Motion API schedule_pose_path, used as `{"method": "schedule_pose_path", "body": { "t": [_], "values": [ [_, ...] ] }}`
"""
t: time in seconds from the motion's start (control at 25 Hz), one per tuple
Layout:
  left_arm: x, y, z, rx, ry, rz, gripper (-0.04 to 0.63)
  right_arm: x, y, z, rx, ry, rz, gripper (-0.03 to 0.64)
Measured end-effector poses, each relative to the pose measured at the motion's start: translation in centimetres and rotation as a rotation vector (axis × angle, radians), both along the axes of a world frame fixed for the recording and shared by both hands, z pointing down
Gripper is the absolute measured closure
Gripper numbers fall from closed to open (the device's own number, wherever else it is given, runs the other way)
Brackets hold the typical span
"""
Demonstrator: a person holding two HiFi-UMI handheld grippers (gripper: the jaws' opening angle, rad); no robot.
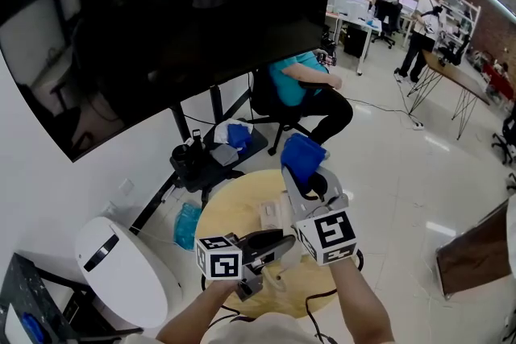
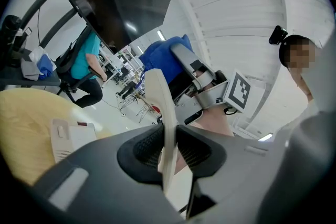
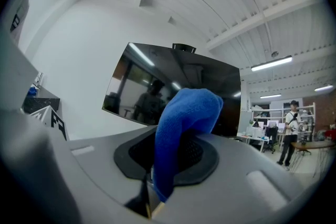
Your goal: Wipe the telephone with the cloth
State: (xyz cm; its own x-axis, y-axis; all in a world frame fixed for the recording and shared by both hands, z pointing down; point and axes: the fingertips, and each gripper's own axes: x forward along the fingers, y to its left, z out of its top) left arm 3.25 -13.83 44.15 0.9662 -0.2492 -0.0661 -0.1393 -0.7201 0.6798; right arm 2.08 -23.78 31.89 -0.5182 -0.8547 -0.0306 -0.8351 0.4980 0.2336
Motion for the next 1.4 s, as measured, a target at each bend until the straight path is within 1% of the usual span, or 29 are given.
{"method": "schedule_pose_path", "body": {
  "t": [0.32,0.76,1.08,1.28,1.4],
  "values": [
    [0.0,0.0,0.9,0.010,-0.046,-0.001,0.518,-1.5,0.6,0.6,-0.020,0.000,-0.030,0.555],
    [0.0,-0.5,1.3,0.007,-0.064,-0.010,0.518,-4.6,2.1,0.9,-0.034,-0.002,-0.124,0.555],
    [-0.1,-1.3,1.6,0.002,-0.064,-0.026,0.518,-5.1,3.7,2.3,-0.085,0.003,-0.159,0.555],
    [-0.4,-1.8,1.5,0.003,-0.068,-0.044,0.518,-5.6,4.8,3.1,-0.132,0.040,-0.177,0.555],
    [-0.4,-2.0,1.5,0.002,-0.065,-0.054,0.518,-5.6,5.3,4.1,-0.154,0.036,-0.196,0.555]
  ]
}}
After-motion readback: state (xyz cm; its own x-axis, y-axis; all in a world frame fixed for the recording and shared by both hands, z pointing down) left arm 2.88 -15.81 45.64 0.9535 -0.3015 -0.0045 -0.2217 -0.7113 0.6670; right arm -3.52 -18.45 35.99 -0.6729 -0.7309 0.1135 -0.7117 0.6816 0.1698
